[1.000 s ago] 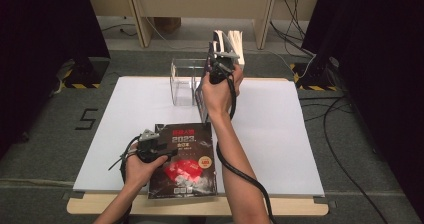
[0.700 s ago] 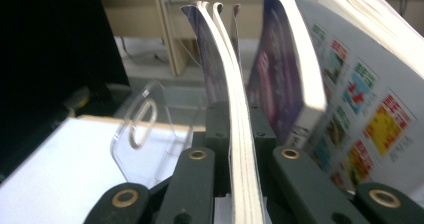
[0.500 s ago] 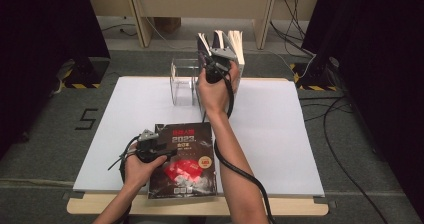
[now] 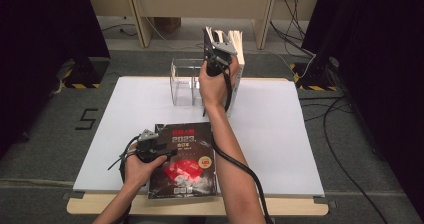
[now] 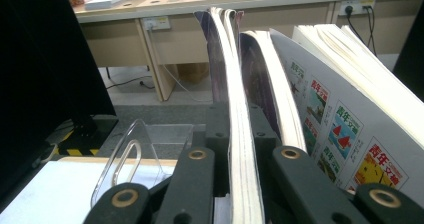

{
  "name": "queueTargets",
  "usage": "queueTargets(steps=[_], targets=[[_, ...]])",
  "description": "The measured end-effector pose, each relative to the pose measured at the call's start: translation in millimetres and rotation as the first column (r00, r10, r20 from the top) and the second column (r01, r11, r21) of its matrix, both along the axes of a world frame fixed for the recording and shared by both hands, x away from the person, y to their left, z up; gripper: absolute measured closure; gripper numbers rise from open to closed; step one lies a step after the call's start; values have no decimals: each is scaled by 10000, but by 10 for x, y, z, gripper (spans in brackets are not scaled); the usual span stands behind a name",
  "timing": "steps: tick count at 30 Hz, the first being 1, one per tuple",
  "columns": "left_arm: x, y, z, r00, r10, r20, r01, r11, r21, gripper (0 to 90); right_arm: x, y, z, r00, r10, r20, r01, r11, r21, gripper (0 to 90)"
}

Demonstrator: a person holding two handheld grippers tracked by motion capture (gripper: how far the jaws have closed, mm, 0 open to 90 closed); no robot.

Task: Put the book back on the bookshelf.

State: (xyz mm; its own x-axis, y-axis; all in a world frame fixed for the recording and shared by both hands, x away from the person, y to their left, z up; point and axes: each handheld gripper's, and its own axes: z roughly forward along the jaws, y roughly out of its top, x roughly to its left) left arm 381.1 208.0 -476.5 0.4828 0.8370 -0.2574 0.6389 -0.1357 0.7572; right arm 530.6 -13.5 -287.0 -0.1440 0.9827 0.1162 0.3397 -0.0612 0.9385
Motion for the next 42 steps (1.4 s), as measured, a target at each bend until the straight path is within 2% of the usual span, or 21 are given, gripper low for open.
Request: queueTargets(steps=[4, 9, 17, 22, 26, 27, 29, 34, 37, 42], targets=[[-3, -1, -2, 10000, -41, 7, 41, 10000, 13, 436, 34, 15, -4, 9998, -185, 3, 185, 9998, 57, 841], [-3, 8, 5, 10000, -67, -16, 67, 10000, -7, 435, 74, 53, -21, 9996, -291, 23, 292, 9995, -100, 841], [1, 18, 4, 10000, -41, 53, 41, 10000, 8, 435, 137, 102, -103, 9990, -445, -107, 442, 9988, -222, 841], [2, 11, -2, 10000, -35, 35, 35, 10000, 5, 435, 143, 115, -138, 9984, -562, -5, 562, 9978, -366, 839], [2, 12, -4, 10000, -33, 45, 33, 10000, 34, 435, 151, 130, -185, 9970, -739, -245, 727, 9963, -459, 833], [2, 19, 0, 10000, -55, 36, 55, 9999, 85, 435, 151, 131, -208, 9972, -735, -105, 729, 9962, -469, 831], [4, 23, -1, 10000, -49, 22, 49, 9999, 107, 435, 129, 127, -222, 9972, -750, -39, 746, 9957, -543, 824], [4, 8, -12, 10000, -70, -11, 70, 9999, 85, 435, 92, 120, -215, 9990, -425, -123, 419, 9981, -456, 699], [8, -4, -15, 10000, -48, 29, 48, 10000, 72, 436, 9, 107, -220, 9997, -215, -146, 208, 9985, -501, 654], [4, -31, -18, 9998, -178, 76, 177, 9998, 83, 436, -174, 43, -297, 9995, 160, -254, -174, 9983, -555, 629]])
